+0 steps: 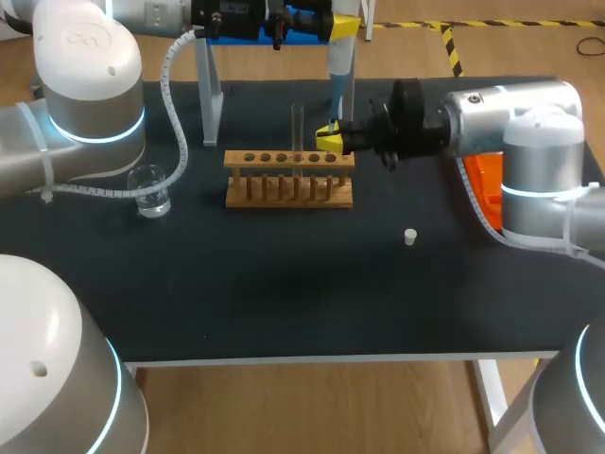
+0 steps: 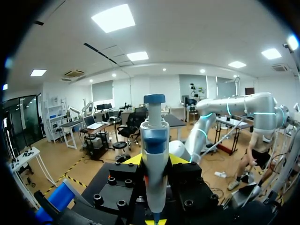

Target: Invert the test tube, pick up the pipette, mount the tip to pipette, aspirate from beaker and dispense into the tube, eject the tip, return the pipette, and cap with the stopper.

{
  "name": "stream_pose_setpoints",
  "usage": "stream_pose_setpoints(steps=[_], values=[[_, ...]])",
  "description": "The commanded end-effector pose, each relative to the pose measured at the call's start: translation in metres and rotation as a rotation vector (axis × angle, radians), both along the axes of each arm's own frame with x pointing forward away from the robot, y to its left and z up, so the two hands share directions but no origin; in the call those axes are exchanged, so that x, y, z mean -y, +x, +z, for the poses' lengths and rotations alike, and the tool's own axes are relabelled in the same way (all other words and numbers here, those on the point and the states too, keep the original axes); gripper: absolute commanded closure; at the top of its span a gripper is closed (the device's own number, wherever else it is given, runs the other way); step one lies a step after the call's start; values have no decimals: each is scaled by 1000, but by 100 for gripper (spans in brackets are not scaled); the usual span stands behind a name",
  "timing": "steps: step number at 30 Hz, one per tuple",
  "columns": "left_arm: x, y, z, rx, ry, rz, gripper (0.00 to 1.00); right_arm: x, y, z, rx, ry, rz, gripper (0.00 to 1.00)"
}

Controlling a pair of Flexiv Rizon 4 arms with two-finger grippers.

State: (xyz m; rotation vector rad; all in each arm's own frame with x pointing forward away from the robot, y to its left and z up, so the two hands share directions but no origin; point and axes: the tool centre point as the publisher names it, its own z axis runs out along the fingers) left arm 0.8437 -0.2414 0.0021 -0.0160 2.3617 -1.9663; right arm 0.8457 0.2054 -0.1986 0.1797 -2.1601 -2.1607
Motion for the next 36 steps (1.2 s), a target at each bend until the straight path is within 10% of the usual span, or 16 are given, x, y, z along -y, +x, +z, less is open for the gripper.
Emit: stream_pose_setpoints(steps=[1,36], values=[[-1,0,-2,1,0,1,100,2,-2,3,0,-1,0,100],[-1,0,-2,1,0,1,100,2,12,-1,-15,-9,-23,100]])
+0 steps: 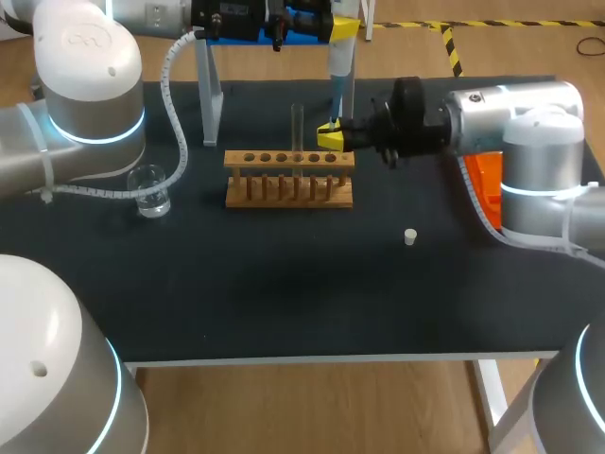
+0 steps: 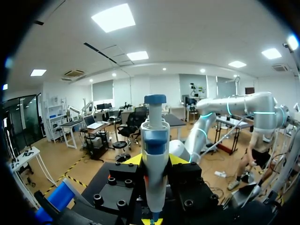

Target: Invert the test tube, pick up the pipette, mount the tip to pipette, aspirate from beaker and dispense into the tube, eject the tip, return the pipette, and cap with the stopper.

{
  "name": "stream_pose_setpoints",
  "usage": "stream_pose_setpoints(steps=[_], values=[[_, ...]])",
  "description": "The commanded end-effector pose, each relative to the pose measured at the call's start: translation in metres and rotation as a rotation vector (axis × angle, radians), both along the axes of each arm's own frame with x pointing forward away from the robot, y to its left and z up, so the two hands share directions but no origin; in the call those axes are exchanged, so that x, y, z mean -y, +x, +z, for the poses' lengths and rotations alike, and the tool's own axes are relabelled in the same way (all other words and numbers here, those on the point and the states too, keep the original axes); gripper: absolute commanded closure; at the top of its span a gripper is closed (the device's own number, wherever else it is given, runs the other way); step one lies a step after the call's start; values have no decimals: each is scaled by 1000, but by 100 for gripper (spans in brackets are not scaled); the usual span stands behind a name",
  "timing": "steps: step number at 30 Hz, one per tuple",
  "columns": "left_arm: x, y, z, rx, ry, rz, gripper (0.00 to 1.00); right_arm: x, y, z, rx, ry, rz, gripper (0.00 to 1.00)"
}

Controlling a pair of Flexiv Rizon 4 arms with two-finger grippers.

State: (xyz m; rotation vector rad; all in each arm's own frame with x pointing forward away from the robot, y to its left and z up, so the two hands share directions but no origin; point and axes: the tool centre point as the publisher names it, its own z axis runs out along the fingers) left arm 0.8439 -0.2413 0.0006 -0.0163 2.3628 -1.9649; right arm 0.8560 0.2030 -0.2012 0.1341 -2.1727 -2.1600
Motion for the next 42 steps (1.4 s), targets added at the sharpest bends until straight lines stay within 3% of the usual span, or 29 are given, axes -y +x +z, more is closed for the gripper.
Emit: stream_pose_setpoints(steps=[1,42], values=[[0,0,-1,1,-1,1,100,0,2,2,2,-2,3,100],[0,0,-1,1,-1,1,100,0,-5,0,17,-7,16,100]])
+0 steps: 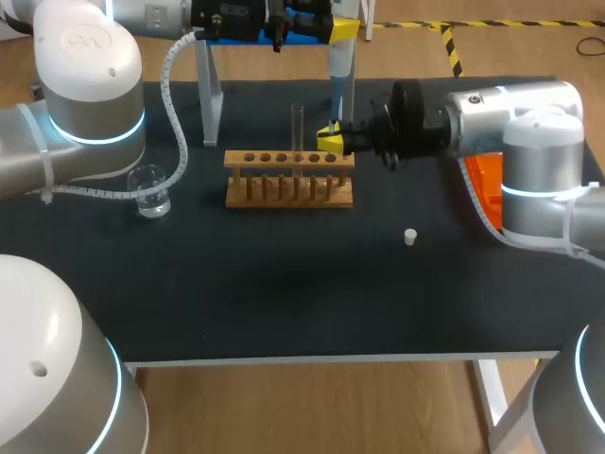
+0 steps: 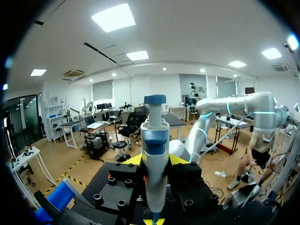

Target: Invert the test tube, pick up the pipette, mount the tip to pipette, aspirate from beaker and dispense into the tube, eject the tip, return the pipette, and cap with the stopper.

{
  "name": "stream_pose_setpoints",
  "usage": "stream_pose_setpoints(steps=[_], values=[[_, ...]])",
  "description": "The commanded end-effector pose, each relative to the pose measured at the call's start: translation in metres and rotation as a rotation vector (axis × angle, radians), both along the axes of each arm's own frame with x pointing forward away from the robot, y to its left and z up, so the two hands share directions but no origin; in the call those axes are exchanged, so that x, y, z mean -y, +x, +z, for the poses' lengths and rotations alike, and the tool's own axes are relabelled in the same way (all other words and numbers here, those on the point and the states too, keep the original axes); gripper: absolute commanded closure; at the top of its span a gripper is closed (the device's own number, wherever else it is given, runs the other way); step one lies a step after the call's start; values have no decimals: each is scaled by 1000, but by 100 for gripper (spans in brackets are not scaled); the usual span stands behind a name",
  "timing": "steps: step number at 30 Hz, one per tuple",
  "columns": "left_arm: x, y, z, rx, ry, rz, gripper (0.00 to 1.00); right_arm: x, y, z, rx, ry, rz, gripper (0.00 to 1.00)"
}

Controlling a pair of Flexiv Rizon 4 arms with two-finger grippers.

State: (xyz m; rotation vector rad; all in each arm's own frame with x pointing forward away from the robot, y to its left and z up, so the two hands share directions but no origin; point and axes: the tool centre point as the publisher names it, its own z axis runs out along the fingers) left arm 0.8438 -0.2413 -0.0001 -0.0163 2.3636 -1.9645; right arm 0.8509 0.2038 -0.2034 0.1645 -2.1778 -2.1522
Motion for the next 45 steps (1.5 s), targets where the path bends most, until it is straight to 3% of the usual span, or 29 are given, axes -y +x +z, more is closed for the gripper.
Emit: stream_pose_setpoints(steps=[1,45], values=[[0,0,0,1,-1,1,100,1,0,3,4,-1,2,100],[0,0,0,1,-1,1,100,6,-6,6,29,9,6,100]])
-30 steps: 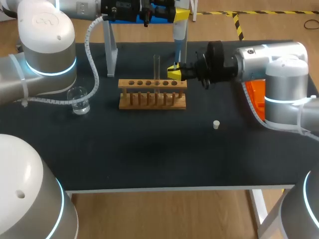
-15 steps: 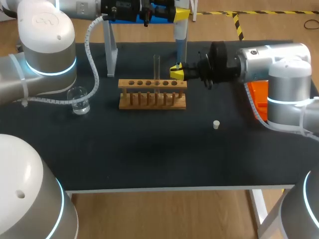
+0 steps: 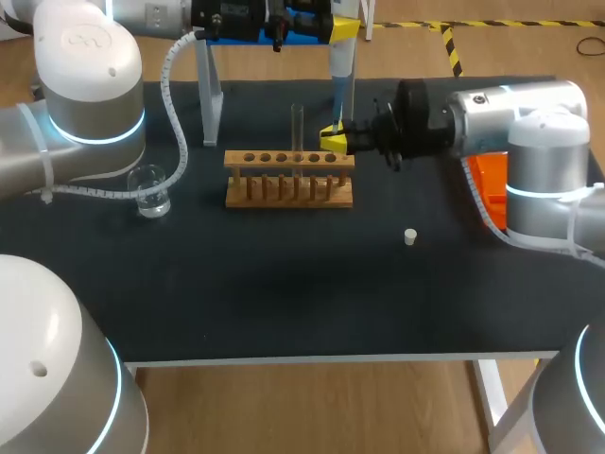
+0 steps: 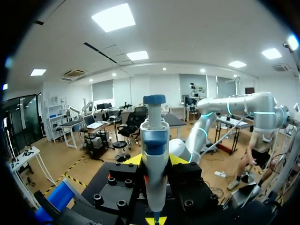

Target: Invert the test tube, pick up the pipette, mount the tip to pipette, aspirate from beaker and dispense into the tube, eject the tip, return the pipette, and cap with the stopper.

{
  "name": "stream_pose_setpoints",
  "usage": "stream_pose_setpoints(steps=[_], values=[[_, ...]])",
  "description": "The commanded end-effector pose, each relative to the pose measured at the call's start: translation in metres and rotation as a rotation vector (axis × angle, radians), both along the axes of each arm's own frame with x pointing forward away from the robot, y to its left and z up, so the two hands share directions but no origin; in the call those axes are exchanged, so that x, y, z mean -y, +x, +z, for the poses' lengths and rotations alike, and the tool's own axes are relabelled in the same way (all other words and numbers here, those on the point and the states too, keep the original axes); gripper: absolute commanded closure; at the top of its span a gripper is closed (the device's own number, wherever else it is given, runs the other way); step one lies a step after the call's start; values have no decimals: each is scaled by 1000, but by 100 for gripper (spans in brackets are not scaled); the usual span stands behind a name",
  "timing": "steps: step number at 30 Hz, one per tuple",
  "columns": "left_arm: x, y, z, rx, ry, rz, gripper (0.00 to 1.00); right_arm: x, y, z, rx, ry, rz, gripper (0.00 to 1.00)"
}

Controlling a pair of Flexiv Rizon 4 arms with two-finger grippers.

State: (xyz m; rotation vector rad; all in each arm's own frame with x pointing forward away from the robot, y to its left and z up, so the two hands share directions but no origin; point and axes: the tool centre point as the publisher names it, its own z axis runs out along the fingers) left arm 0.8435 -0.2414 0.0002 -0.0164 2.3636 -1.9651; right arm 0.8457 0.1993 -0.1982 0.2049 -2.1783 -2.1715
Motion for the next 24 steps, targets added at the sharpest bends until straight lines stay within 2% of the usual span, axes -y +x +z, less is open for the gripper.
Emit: stream_pose_setpoints(steps=[1,13,24], values=[[-1,0,0,1,-1,1,100,2,-1,1,0,-1,-1,100],[-1,0,0,1,-1,1,100,1,4,12,4,16,-5,100],[-1,0,0,1,-1,1,100,-1,9,36,38,27,-1,100]])
